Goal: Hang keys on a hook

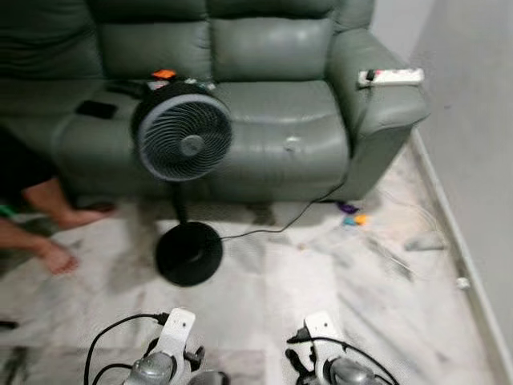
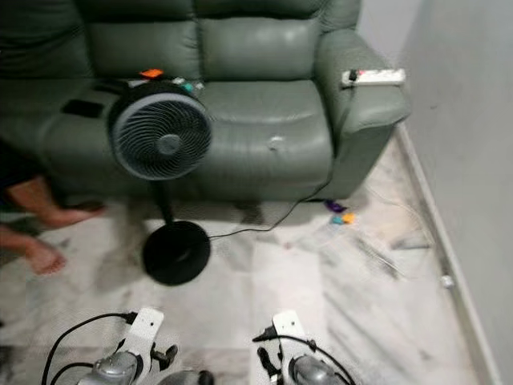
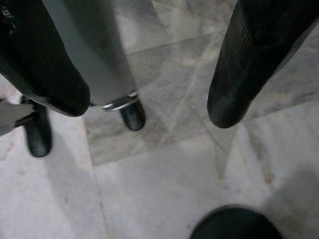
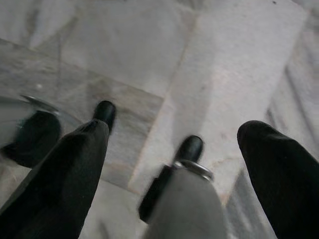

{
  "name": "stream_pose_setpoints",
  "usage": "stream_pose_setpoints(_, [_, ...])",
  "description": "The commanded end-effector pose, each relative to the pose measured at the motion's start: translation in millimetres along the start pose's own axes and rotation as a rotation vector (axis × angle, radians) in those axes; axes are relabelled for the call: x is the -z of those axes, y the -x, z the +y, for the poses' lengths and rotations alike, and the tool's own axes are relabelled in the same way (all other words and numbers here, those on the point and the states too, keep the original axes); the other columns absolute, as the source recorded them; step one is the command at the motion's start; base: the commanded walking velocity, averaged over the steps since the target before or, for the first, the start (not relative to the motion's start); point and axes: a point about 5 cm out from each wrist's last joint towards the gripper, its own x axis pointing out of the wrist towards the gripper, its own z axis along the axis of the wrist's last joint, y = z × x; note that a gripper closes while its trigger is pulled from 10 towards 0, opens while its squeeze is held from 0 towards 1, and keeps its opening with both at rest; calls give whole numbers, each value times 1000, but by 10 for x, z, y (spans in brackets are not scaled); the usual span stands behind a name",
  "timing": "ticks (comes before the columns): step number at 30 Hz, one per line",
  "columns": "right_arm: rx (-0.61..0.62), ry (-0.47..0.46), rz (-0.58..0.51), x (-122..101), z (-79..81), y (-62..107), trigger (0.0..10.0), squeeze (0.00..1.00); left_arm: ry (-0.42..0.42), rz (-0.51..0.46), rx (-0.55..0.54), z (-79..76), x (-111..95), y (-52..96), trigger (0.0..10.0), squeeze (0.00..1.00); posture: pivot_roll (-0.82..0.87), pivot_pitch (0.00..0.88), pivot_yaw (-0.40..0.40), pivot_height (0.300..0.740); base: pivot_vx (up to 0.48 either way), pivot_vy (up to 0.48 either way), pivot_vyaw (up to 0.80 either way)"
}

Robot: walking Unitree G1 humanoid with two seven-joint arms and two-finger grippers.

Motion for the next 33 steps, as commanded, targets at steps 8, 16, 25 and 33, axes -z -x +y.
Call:
stream_pose_setpoints(8, [4, -5, 31, 93, -12, 20, 10000, 0, -6, 17, 26, -54, 52, 2, 10000, 0, -46, 179, 15, 740, 0, 0, 0])
stream_pose_setpoints(16, [5, -9, 29, 89, -11, 18, 10000, 0, -7, 17, 28, -51, 44, 1, 10000, 0, -47, 176, 18, 740, 0, 0, 0])
stream_pose_setpoints(25, [5, -10, 29, 88, -14, 19, 10000, 0, -9, 17, 29, -54, 36, -2, 10000, 0, -45, 177, 17, 740, 106, 0, 0])
stream_pose_setpoints(33, [6, -11, 31, 95, -16, 21, 10000, 0, -7, 19, 31, -57, 41, -1, 10000, 0, -47, 179, 15, 740, 337, 0, 0])
